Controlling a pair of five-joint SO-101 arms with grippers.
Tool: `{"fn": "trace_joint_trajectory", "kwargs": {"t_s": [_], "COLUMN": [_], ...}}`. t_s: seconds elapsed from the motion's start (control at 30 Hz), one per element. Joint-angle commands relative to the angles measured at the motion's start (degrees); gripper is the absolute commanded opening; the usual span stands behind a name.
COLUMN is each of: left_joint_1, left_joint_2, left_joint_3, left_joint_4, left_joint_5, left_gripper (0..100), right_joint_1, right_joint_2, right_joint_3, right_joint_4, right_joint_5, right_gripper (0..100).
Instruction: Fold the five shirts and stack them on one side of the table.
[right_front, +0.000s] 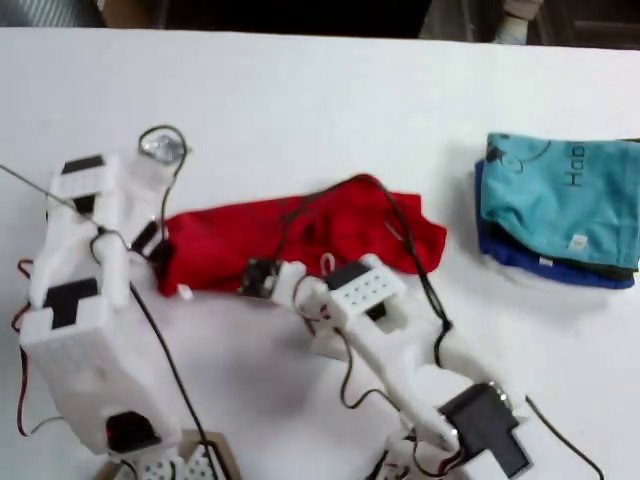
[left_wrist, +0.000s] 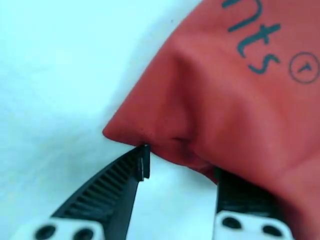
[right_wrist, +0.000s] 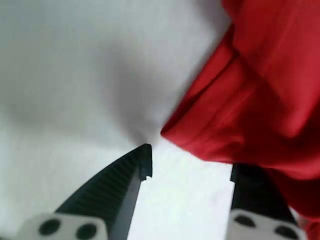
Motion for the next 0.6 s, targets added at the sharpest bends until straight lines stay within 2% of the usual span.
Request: {"fn": "trace_joint_trajectory", "kwargs": {"t_s": [0.0, 0.3, 0.37, 0.47, 0.57], "left_joint_1": [-2.90, -3.08, -3.08, -3.08, -3.08], "left_joint_2": [0.09, 0.09, 0.09, 0.00, 0.00], "left_joint_3": [-1.36, -1.36, -1.36, -1.36, -1.45], "left_joint_4": [-0.70, -0.44, 0.53, 1.14, 1.23], "left_joint_5": [0.26, 0.26, 0.26, 0.26, 0.26], "left_gripper": [22, 22, 22, 22, 22], "right_joint_1": [-0.22, -0.13, -0.13, -0.13, -0.13], "right_joint_2": [1.54, 9.89, 11.82, 12.62, 12.62], "right_joint_3": [-0.53, -8.00, -9.85, -11.52, -12.22], "right_joint_4": [-2.77, -2.68, -0.92, -0.04, 0.66], "right_joint_5": [0.26, 0.26, 0.26, 0.26, 0.26], "right_gripper": [25.7, 24.1, 17.6, 1.5, 2.2]}}
